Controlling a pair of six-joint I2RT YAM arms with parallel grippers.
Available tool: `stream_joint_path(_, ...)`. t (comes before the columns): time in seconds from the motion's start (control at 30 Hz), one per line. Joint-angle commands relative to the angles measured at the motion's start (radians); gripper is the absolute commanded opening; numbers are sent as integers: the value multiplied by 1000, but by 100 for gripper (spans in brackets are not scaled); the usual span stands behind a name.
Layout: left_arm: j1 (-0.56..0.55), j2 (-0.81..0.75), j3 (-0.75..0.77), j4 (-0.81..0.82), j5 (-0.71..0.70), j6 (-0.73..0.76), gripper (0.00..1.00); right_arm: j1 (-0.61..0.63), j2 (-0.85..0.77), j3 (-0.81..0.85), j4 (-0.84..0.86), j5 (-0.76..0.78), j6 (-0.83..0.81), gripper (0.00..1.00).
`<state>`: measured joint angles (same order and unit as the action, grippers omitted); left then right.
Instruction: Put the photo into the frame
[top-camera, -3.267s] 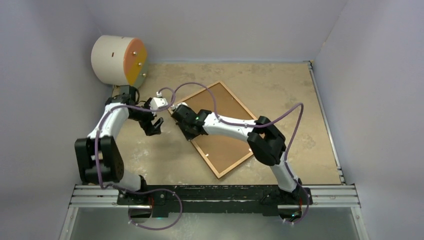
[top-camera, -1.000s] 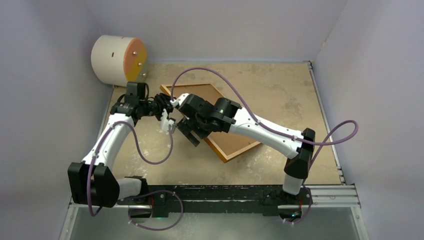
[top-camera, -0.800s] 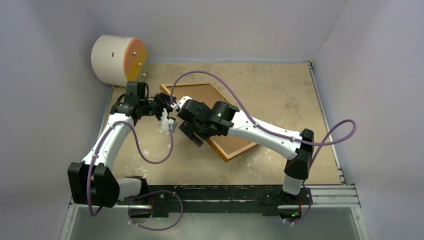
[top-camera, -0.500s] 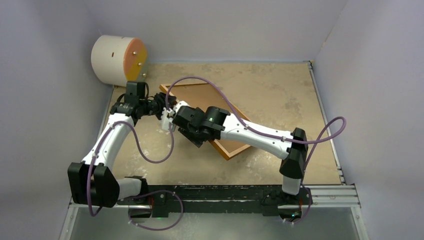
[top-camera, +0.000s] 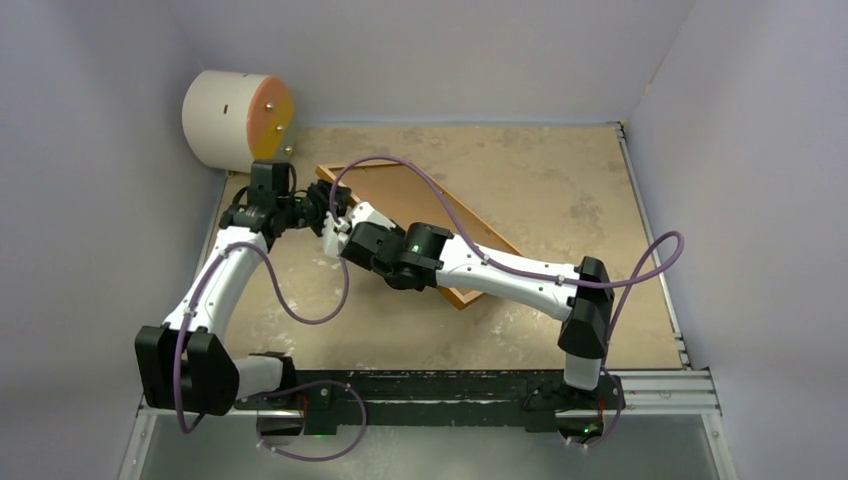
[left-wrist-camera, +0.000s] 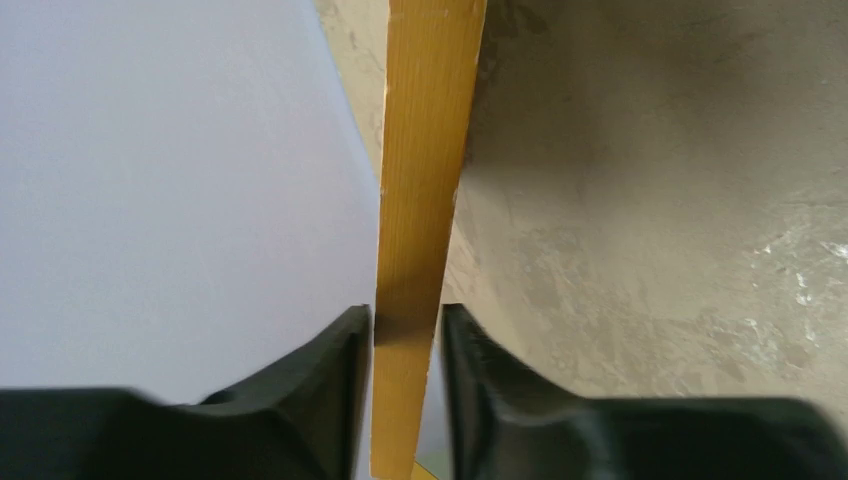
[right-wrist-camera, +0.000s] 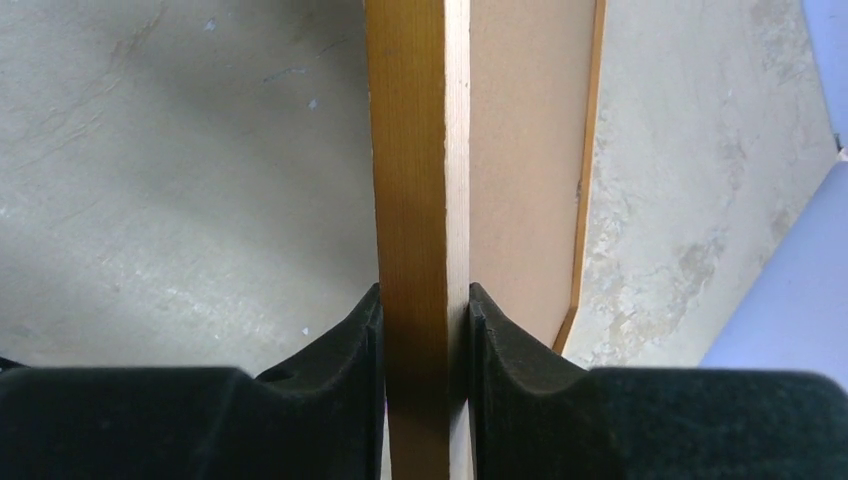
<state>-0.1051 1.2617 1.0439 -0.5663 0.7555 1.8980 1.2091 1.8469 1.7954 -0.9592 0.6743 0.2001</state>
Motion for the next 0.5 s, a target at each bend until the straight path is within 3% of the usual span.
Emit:
stream_joint_path(0.0,-1,-56,54,73,92,-70,58,-4,-95,16,111,153,-17,14)
stream_joint_path(0.03,-1,-63,51,95,93,-99,69,-5,-104,24,131,154,-35,13)
stream_joint_path(0.1,1,-78,47,150,93,-216,80,-5,-106,68,123,120,-47,11)
stream_joint_path(0.23,45,-95,58,354,109,-581,86,-13,-46,216,43,104,-30,10)
stream_joint_path(0.33,147,-76,103,476,143,-881,88,-54,22,377,-33,40,11,10)
stream_joint_path(0.47,284,-6,255,464,220,-1187,90,-162,87,617,-119,-112,73,7)
